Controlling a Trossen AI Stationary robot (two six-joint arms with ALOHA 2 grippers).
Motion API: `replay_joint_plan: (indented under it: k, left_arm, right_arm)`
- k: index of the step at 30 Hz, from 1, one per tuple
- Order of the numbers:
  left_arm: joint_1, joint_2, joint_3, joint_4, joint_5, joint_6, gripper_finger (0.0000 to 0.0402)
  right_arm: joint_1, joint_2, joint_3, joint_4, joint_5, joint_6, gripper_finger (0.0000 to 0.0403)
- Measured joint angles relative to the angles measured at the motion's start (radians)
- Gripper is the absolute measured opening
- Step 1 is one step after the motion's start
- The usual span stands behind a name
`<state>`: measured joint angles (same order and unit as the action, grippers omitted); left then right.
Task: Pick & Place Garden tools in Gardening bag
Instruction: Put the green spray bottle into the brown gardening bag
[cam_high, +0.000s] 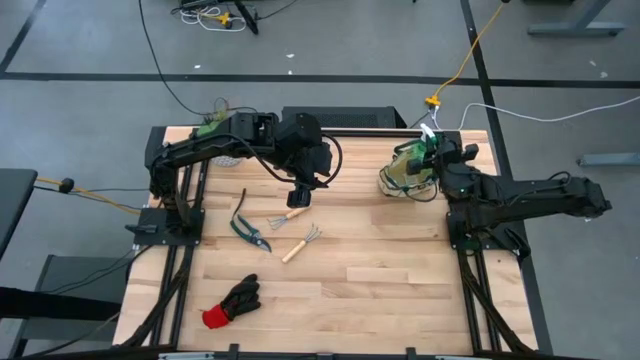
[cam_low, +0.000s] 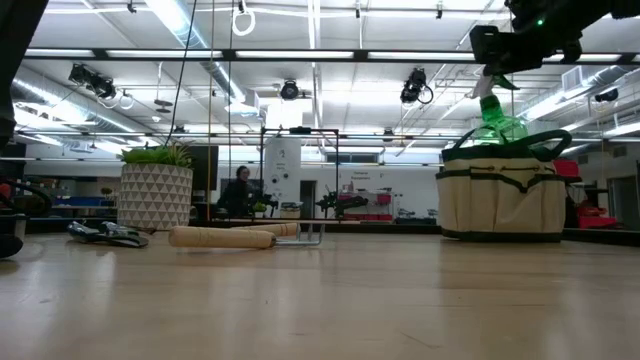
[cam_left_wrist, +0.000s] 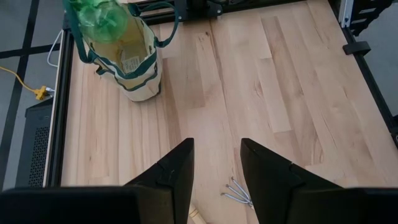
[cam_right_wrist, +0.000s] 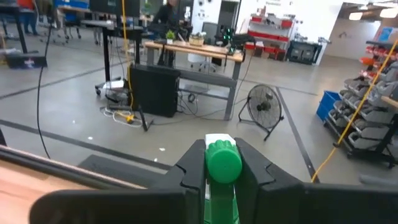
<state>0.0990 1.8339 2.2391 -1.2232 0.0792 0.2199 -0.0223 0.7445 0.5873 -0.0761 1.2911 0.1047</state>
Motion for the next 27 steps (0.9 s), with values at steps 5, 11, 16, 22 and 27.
replay_joint_plan:
  k: [5,11,16,22,27]
  left_arm:
    - [0.000,0.000,0.000,0.000,0.000,0.000,0.0140]
    - [0.000,0.000,0.000,0.000,0.000,0.000,0.0140]
    - [0.000,0.000,0.000,0.000,0.000,0.000,0.0140]
    - [0.000,0.000,0.000,0.000,0.000,0.000,0.0140]
    - [0.000,0.000,0.000,0.000,0.000,0.000,0.0140]
  right_arm:
    - [0.000,-0.002,-0.050,0.054,0.000,-0.022,0.0045]
    - [0.000,-0.003,-0.060,0.061,0.002,-0.014,0.0045]
    - [0.000,-0.007,-0.060,0.062,0.003,-0.014,0.0045]
    - [0.000,-0.008,-0.060,0.062,0.003,-0.016,0.0045]
    - [0.000,-0.008,-0.060,0.062,0.003,-0.016,0.0057]
